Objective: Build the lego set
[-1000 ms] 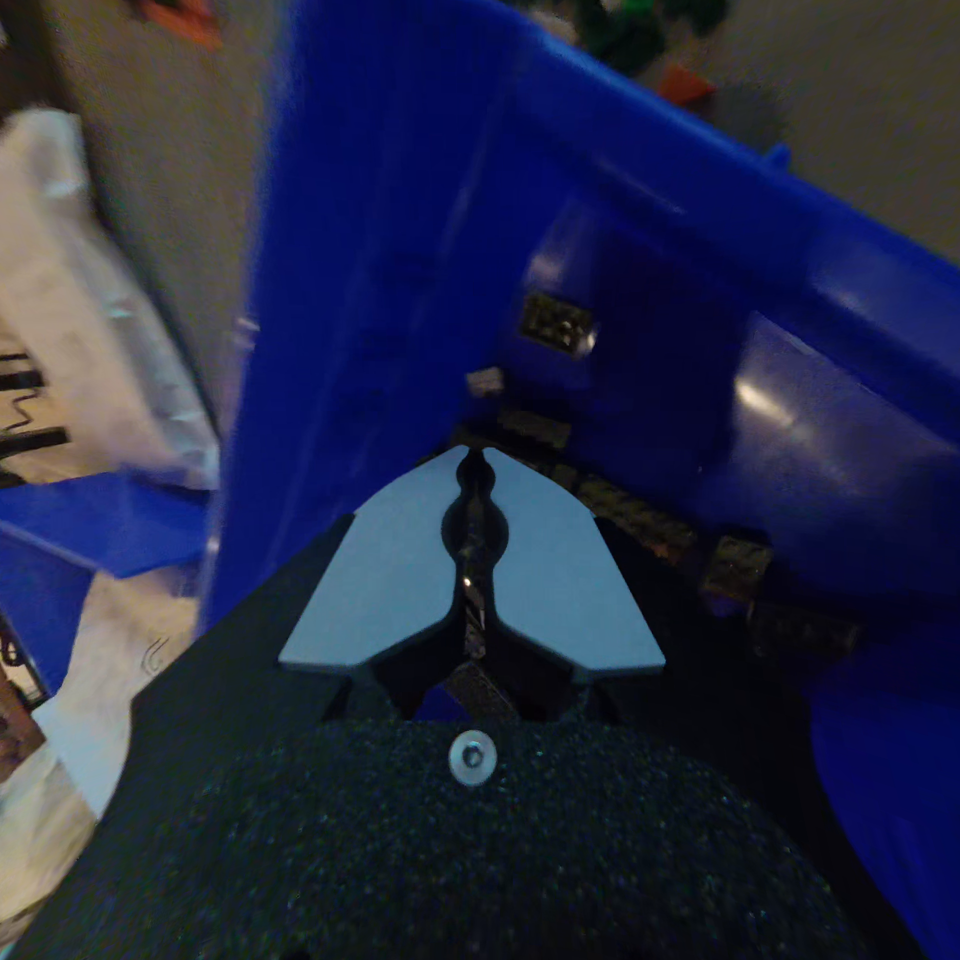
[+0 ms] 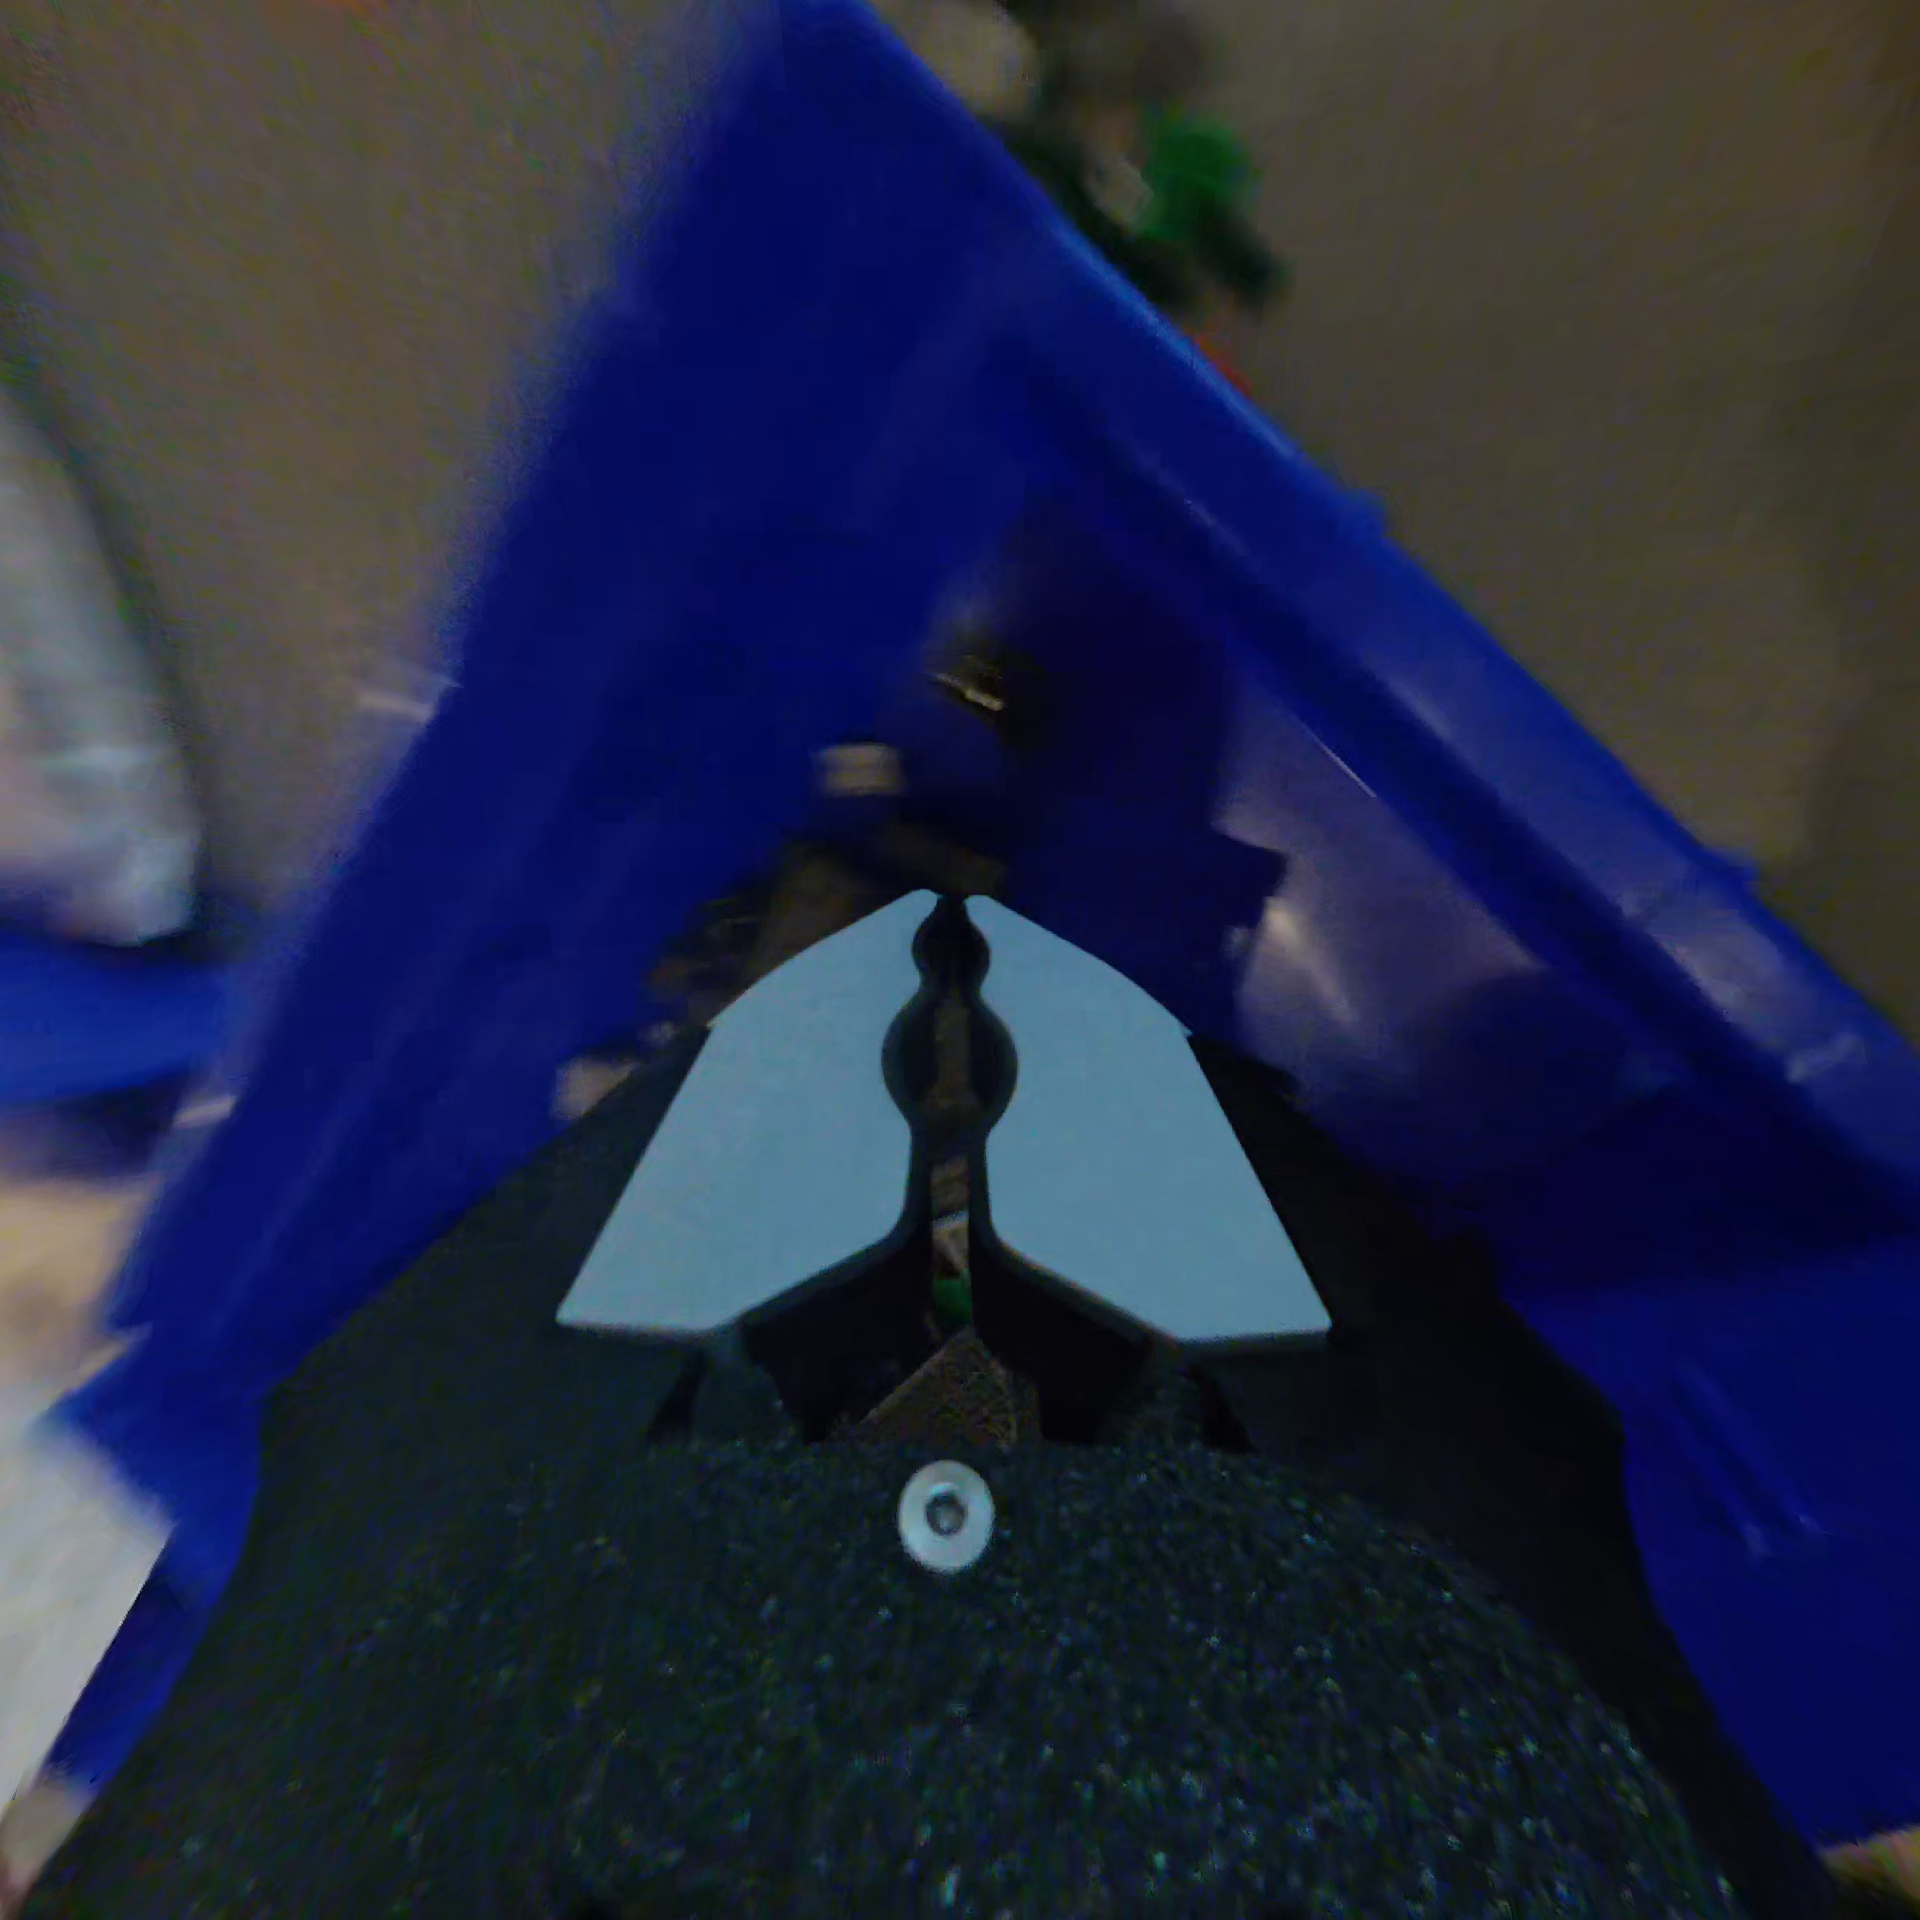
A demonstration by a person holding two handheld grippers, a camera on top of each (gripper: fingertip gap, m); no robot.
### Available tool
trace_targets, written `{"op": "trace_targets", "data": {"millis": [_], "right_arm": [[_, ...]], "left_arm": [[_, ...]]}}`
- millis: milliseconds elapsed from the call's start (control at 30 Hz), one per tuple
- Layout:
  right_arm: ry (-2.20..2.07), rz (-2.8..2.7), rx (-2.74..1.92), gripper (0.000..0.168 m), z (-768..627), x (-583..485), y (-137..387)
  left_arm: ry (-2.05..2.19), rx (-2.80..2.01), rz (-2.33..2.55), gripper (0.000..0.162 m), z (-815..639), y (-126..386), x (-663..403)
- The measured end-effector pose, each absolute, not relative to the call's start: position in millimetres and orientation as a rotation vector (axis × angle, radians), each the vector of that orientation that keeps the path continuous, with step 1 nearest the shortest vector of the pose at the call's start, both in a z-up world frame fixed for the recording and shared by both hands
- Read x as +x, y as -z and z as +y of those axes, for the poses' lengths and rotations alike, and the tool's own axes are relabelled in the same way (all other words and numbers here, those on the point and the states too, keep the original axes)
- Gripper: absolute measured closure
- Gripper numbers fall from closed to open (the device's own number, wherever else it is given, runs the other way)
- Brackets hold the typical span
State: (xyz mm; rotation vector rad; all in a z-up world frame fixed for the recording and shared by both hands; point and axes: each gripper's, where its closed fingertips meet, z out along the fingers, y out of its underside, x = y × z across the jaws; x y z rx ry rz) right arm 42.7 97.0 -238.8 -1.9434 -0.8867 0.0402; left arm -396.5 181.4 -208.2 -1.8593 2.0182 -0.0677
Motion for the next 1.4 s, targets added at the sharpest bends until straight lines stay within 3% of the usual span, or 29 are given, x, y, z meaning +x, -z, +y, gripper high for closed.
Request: {"op": "trace_targets", "data": {"millis": [67, 167, 300, 600, 1067, 1133, 1167, 1233, 1400], "right_arm": [[-0.042, -0.883, -1.941, 0.168, 97, 43, 238], [-0.052, -0.874, -1.93, 0.168, 97, 43, 236], [-0.079, -0.851, -1.901, 0.168, 96, 42, 228], [-0.145, -0.82, -1.838, 0.168, 93, 40, 213], [-0.193, -0.813, -1.784, 0.168, 82, 35, 196], [-0.201, -0.821, -1.776, 0.168, 80, 34, 195], [-0.204, -0.825, -1.774, 0.168, 79, 33, 195], [-0.207, -0.827, -1.771, 0.168, 77, 33, 194], [-0.224, -0.815, -1.761, 0.168, 76, 34, 189]], "left_arm": [[0.065, -1.848, 1.847, 0.16, 187, 183, -383], [0.138, -1.791, 1.662, 0.146, 176, 148, -350], [0.247, -1.804, 1.49, 0.146, 149, 136, -307], [0.431, -2.032, 1.152, 0.156, 105, 203, -253], [0.018, -2.226, 0.758, 0.162, 124, 241, -292], [0.057, -2.23, 0.766, 0.161, 124, 241, -289], [0.057, -2.245, 0.78, 0.148, 124, 243, -289], [0.0, -2.243, 0.778, 0.141, 129, 242, -293], [-0.015, -2.254, 0.71, 0.144, 141, 241, -289]]}}
